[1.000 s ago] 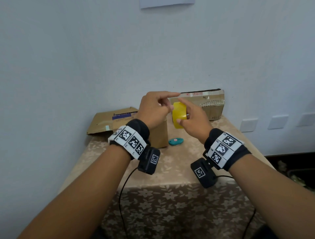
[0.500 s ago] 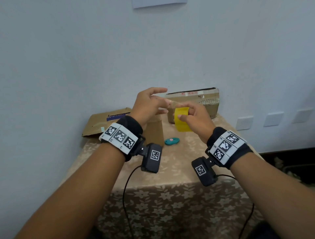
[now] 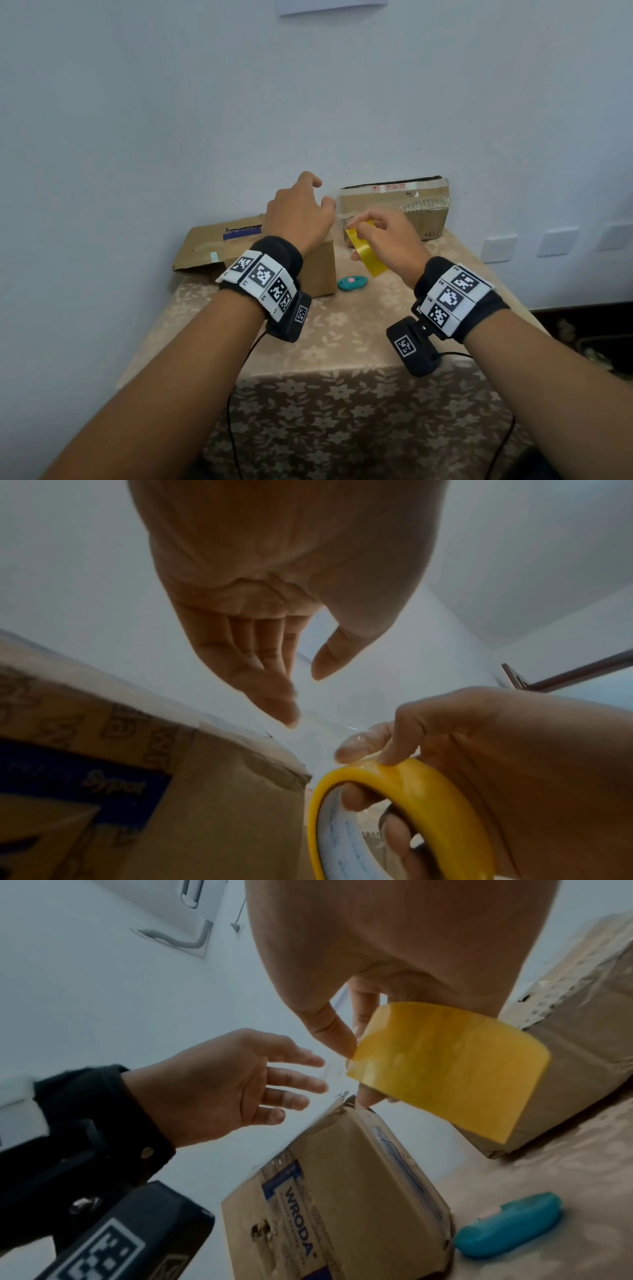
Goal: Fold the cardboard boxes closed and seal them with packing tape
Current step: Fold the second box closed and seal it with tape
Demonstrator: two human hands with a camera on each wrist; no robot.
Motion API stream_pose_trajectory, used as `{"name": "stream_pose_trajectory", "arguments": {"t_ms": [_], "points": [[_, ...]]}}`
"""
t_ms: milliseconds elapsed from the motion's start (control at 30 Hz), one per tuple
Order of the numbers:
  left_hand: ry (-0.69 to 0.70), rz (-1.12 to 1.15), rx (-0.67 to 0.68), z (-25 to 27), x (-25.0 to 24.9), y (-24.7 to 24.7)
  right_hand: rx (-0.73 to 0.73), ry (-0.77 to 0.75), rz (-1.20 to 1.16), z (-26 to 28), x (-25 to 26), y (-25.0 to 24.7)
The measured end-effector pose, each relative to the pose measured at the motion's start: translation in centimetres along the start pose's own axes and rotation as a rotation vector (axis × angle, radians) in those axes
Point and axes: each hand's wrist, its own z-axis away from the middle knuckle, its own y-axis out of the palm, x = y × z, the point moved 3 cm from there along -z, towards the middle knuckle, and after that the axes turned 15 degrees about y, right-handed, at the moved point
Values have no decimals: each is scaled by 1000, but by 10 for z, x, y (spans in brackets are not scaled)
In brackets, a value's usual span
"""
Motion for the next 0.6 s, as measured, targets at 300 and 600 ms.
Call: {"name": "stream_pose_trajectory", "arguments": {"t_ms": [300, 600], "points": [[10, -335, -12, -2, 1, -11, 33, -42, 56, 6, 5, 9], [-116, -27, 123, -5, 5, -7, 30, -66, -17, 8, 7, 7]]}}
